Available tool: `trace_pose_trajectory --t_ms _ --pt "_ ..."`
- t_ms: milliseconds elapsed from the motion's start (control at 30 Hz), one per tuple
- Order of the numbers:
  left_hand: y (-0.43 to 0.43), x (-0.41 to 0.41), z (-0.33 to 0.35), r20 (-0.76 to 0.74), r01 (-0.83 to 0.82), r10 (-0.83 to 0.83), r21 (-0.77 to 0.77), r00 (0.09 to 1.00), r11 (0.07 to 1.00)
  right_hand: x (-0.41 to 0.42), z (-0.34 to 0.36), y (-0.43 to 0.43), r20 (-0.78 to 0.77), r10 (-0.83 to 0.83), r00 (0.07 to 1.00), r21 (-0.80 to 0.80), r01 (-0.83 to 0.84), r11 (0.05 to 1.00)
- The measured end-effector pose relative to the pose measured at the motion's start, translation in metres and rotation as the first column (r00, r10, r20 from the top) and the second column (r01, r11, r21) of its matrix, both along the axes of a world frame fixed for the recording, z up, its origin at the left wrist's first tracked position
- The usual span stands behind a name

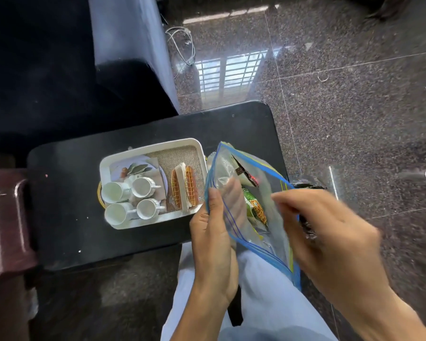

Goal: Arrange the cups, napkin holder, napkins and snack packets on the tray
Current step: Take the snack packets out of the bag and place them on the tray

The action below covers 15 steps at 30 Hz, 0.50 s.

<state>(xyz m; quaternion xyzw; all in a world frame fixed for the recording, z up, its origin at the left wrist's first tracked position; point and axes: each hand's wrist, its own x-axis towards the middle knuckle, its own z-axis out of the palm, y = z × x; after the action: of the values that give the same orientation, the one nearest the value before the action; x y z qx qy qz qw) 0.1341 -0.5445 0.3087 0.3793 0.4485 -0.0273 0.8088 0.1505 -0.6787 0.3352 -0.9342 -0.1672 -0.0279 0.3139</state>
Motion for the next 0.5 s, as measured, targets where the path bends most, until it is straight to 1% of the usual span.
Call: trace_pose_trajectory --t_ms 33,67,100,133,167,233,300,433,500 --pt "0.0 -0.003 0.002 0.013 0.006 -0.006 0.013 1.0 1.0 0.003 0.001 0.007 -0.081 0.095 0.992 -0.04 -0.098 0.994" --pt "0.0 -0.007 0.004 0.026 0.016 -0.017 0.024 1.0 1.0 0.008 0.0 0.015 -0.206 0.173 0.963 -0.104 -0.198 0.975" --pt "0.001 -0.01 0.007 0.038 0.028 -0.03 0.035 0.999 0.999 0.013 -0.003 0.023 -0.378 0.21 0.902 -0.198 -0.3 0.933" --pt "0.0 -0.013 0.009 0.049 0.034 -0.036 0.042 0.998 0.999 0.017 -0.012 0.03 -0.524 0.177 0.833 -0.306 -0.378 0.873" --pt "0.0 -0.015 0.011 0.06 0.034 -0.037 0.048 0.998 0.998 0.018 -0.022 0.034 -0.596 0.106 0.796 -0.4 -0.408 0.821" --pt "-0.001 -0.02 0.013 0.077 0.025 -0.029 0.052 0.997 0.998 0.023 -0.036 0.041 -0.639 0.012 0.769 -0.504 -0.43 0.749" --pt "-0.003 -0.023 0.017 0.1 0.021 -0.025 0.038 0.995 0.999 0.027 -0.047 0.045 -0.645 -0.03 0.764 -0.558 -0.443 0.702" --pt "-0.003 -0.027 0.019 0.121 0.029 -0.032 0.031 0.992 0.999 0.035 -0.07 0.043 -0.667 -0.11 0.737 -0.61 -0.454 0.65" --pt "-0.003 -0.028 0.019 0.121 0.031 -0.036 0.042 0.992 0.999 0.033 -0.075 0.041 -0.677 -0.136 0.723 -0.603 -0.44 0.665"
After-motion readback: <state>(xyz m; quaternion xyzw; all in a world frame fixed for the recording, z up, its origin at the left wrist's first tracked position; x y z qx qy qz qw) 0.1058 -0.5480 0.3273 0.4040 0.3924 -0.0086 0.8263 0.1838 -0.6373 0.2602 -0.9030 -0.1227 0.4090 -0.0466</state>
